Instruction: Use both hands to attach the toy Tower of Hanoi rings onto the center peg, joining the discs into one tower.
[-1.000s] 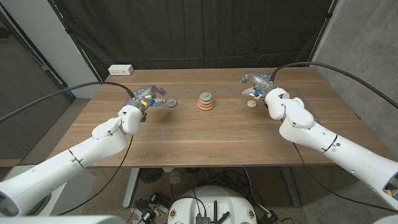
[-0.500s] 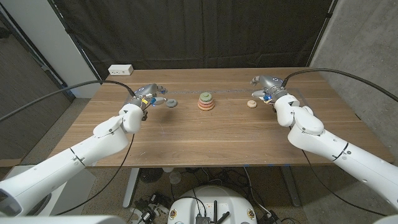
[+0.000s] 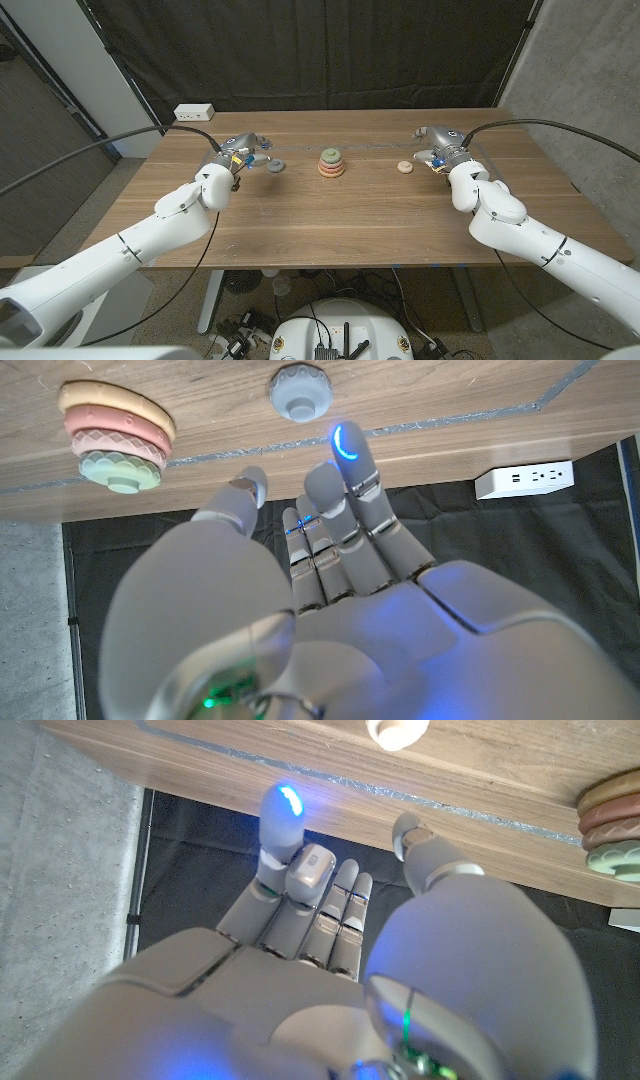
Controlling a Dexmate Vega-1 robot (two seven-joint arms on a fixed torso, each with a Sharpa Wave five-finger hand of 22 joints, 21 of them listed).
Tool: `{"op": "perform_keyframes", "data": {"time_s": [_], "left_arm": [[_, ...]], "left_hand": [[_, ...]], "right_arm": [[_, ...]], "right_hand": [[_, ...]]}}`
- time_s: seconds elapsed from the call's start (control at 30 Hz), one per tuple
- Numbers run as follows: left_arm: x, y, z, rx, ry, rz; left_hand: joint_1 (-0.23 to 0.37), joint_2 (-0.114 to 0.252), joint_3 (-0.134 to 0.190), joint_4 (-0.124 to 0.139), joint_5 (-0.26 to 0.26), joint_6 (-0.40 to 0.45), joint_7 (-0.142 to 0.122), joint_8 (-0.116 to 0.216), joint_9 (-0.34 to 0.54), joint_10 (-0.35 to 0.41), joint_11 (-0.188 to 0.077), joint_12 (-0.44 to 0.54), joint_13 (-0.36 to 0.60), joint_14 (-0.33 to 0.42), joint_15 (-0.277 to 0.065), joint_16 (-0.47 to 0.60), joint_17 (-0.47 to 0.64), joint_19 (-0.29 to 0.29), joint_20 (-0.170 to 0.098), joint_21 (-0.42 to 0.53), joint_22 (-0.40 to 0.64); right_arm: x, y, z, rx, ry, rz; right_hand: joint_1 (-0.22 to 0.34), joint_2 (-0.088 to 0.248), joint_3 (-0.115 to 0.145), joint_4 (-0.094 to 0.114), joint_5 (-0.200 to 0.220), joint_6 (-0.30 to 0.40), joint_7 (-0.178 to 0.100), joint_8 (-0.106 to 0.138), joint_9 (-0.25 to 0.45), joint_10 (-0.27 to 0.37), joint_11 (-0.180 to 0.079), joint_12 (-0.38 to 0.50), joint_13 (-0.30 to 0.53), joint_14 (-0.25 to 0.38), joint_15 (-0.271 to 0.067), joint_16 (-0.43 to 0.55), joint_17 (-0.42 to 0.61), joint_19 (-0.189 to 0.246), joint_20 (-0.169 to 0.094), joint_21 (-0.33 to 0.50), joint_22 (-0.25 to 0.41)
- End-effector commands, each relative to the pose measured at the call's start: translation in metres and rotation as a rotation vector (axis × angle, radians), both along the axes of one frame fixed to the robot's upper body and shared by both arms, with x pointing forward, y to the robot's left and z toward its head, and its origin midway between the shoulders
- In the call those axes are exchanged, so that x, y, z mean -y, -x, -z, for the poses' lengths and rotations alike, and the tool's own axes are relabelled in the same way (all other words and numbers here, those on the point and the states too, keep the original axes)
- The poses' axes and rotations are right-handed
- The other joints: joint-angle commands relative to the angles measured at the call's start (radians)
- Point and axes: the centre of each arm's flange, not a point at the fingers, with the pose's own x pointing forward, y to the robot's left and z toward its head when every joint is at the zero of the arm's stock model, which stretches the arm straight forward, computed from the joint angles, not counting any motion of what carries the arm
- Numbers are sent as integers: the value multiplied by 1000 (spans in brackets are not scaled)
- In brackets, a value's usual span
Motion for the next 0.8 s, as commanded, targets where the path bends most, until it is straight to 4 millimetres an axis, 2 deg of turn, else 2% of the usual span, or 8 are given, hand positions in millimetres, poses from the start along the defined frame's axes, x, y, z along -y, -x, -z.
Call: {"op": "perform_keyframes", "data": {"time_s": [0.03,0.1,0.27,0.4,0.8], "left_arm": [[4,0,-1,-18,-13,-12],[4,0,-1,-23,-19,-17],[4,3,-4,-47,-45,-44],[2,7,-10,-49,-69,-71],[-2,6,-31,-79,-170,-136]], "left_hand": [[-5,-4,4,1,0,-13,1,-3,2,-9,-1,-2,-2,-11,-18,0,-3,-6,-109,3,-1],[-5,-7,3,0,0,-19,1,-5,2,-11,-1,-1,-2,-9,-18,3,-1,-7,-110,3,0],[-9,-9,0,1,-1,-31,5,-6,0,-28,1,-5,-4,-16,-18,-3,-10,-9,-110,0,-1],[-10,-16,-3,-1,-2,-42,5,-8,0,-45,5,-8,-5,-19,-18,-4,-12,-11,-110,1,1],[21,-53,-21,-14,-9,-73,2,-8,-4,-69,-5,-4,-7,-30,-18,-13,-41,-13,-114,14,6]], "right_arm": [[4,1,7,5,0,11],[4,1,7,8,-2,11],[4,0,8,4,3,7],[4,0,9,5,-9,0],[5,-4,13,-7,-29,-8]], "right_hand": [[2,7,8,1,7,4,1,2,2,-6,8,-10,3,-2,-53,-4,5,-3,-39,-2,-1],[0,8,8,2,7,14,5,5,1,-27,20,-22,-2,-3,-53,-5,6,-3,-39,-1,-2],[-3,8,7,2,7,21,10,7,0,-34,25,-26,-6,-8,-53,-10,2,-4,-39,-2,-4],[-4,8,7,3,7,20,11,5,-1,-33,24,-27,-8,-8,-53,-10,3,-5,-39,-2,-5],[-9,13,7,5,8,24,12,5,-3,-25,24,-26,-14,-7,-53,-11,3,-4,-39,0,-6]]}}
